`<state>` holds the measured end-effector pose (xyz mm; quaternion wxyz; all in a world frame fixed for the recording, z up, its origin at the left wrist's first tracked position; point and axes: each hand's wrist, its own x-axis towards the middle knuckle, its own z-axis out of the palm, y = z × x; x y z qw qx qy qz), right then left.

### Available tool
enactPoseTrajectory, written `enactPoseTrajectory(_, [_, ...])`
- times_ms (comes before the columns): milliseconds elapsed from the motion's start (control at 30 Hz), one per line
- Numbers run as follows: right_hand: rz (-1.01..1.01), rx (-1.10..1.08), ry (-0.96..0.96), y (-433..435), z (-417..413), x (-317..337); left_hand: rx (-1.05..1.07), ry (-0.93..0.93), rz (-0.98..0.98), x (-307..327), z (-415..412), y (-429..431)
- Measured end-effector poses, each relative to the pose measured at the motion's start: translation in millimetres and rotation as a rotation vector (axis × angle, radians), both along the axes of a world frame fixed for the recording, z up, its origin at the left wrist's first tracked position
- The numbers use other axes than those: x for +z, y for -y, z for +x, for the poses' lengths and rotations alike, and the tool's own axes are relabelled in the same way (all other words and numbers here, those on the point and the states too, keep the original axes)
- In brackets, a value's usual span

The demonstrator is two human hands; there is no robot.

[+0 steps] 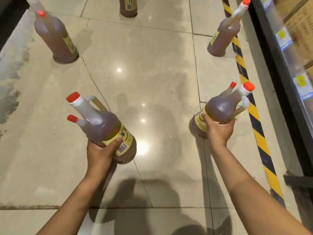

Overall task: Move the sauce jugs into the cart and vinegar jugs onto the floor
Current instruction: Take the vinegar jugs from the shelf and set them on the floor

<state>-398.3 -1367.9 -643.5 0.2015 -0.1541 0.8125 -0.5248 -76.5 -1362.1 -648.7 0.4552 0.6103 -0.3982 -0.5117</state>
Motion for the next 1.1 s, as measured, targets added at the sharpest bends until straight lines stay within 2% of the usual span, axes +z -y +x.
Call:
enactPoseTrajectory(167, [-0.133, 0.079, 0.614, -38, 31, 62, -0.169, -0.275, 0.236, 74, 6, -6])
enactPoseTrajectory(233, [-0.105, 0.143, 0.705, -59, 41, 113, -0.179, -0.324, 0.301, 128, 6, -11])
enactPoseTrajectory(533, [-0.035, 0.435, 0.764, -131, 56, 435, -0.371, -0.218, 0.314, 434, 3, -42])
enactPoseTrajectory(733, [-0.062, 0.468, 0.856, -182, 58, 631, -0.56, -0.333, 0.415, 629, -23, -81])
enactPoseTrajectory(900, [-0.085, 0.399, 0.884, -228, 64, 727, -0.703, -0.337, 0.461, 731, -43, -117])
enactPoseTrajectory(1100, [-0.194, 0.234, 0.797, -292, 80, 796, -0.911, -0.328, 0.45, 791, -48, -147])
